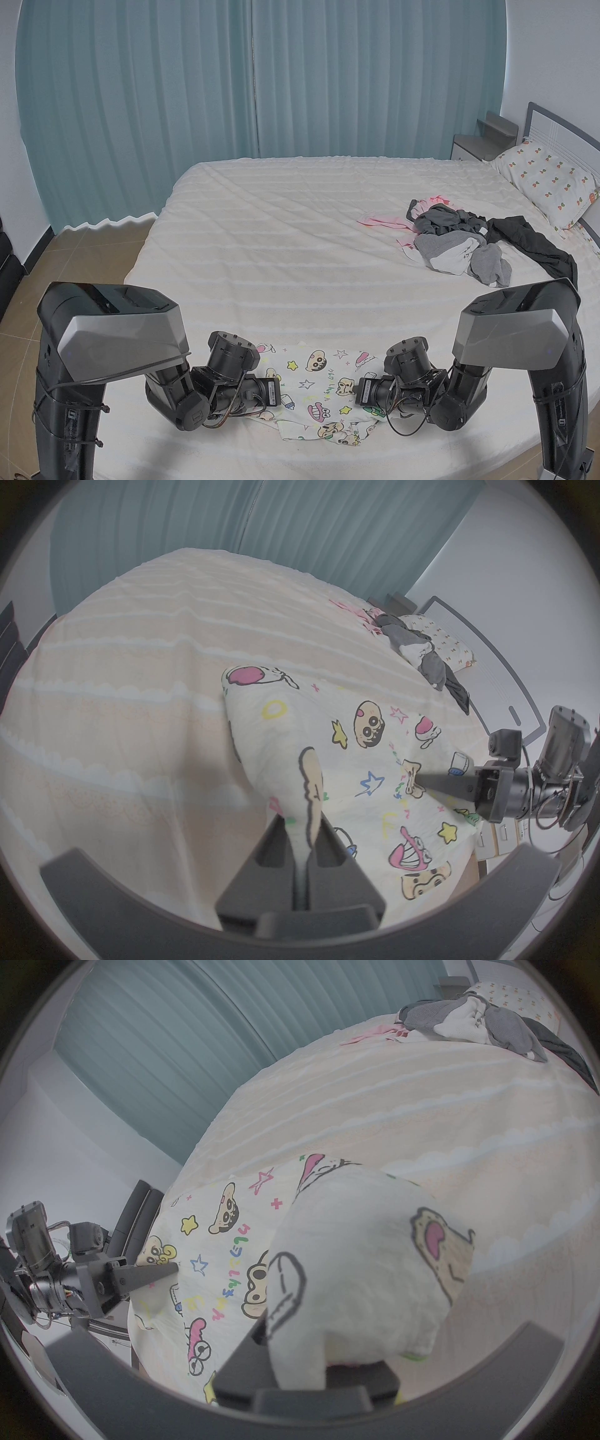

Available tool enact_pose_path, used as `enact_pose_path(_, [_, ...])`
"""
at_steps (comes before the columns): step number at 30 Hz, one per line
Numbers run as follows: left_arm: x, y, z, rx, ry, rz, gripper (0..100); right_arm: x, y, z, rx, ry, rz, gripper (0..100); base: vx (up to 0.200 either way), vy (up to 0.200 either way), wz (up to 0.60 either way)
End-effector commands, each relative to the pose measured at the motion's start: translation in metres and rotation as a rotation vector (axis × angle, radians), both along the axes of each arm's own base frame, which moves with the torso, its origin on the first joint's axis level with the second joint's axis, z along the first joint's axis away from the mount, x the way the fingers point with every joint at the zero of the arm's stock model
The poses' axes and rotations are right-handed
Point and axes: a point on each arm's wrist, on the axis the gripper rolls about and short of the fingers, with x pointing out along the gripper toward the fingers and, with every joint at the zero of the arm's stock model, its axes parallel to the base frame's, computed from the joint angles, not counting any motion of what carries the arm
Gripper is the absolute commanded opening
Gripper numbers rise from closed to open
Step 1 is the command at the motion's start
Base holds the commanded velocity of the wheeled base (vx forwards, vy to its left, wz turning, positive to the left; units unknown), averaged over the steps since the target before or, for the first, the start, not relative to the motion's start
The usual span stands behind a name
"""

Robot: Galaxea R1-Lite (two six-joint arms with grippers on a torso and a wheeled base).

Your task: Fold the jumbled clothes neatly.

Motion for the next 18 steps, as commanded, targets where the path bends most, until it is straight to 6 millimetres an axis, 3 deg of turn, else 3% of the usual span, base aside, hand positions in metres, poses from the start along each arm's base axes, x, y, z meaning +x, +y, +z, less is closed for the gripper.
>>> enact_pose_path(1, [-0.007, -0.004, 0.018, -0.033, -0.021, 0.0, 0, -0.001, -0.002, 0.006, 0.016, -0.016, -0.009, 0, 0.0, 0.0, 0.0])
enact_pose_path(6, [-0.021, -0.007, 0.03, -0.057, -0.016, -0.007, 0, -0.006, -0.008, 0.017, 0.033, -0.039, -0.016, 0, 0.0, 0.0, 0.0])
enact_pose_path(15, [-0.029, -0.006, 0.03, -0.043, -0.011, -0.009, 0, -0.015, -0.014, 0.026, 0.058, -0.079, -0.014, 0, 0.0, 0.0, 0.0])
enact_pose_path(18, [-0.03, -0.009, 0.031, -0.034, -0.024, -0.004, 0, -0.019, -0.012, 0.041, 0.087, -0.102, 0.001, 0, 0.0, 0.0, 0.0])
